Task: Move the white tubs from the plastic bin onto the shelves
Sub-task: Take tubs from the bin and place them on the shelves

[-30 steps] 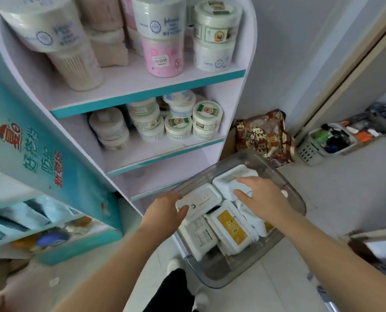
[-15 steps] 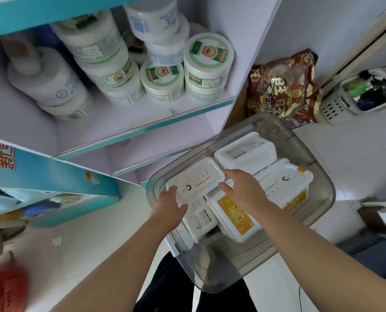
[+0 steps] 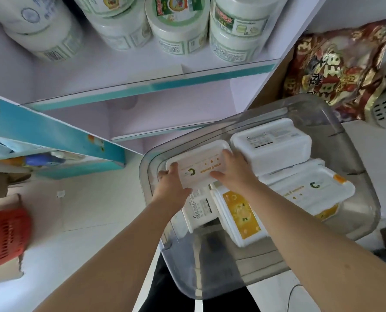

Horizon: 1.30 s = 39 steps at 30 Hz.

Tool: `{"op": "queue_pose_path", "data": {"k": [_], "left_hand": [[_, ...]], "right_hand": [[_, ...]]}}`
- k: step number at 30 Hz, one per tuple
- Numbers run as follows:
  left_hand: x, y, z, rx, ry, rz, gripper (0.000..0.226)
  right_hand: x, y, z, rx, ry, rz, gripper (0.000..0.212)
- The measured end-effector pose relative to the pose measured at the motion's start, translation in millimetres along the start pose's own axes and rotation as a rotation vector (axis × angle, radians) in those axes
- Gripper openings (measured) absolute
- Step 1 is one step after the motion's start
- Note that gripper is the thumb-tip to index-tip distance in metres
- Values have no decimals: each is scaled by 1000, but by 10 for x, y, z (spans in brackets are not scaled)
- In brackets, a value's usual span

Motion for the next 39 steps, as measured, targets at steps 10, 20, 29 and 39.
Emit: {"op": "queue_pose_path", "data": {"k": [10,20,29,39], "left_hand": [[-853,545,157,-164,-138,129,81],[-2731,1605,-49,-388,-252,511,69],[-4257,2686,-855,-528,-433,876,55],[-5460,4088,-2443,-569,-504,1195,47]], "right_hand": [[-968,765,-487,-181,135,94,52],[-2330,1645,-1823,-97,442,183,77],[-3397,1885,-3679,-90,788,465,75],[-3765,1317,-5965,131,994,448,57]]}}
Point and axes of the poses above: each hand's wrist, its own x-axis towards the middle knuckle, its own y-axis out of the back of the hand, z = x × y, the point moved 9 cm from there along x, towards the middle knuckle, and after that the axes turned 12 degrees about -z, right-handed, at the moved point
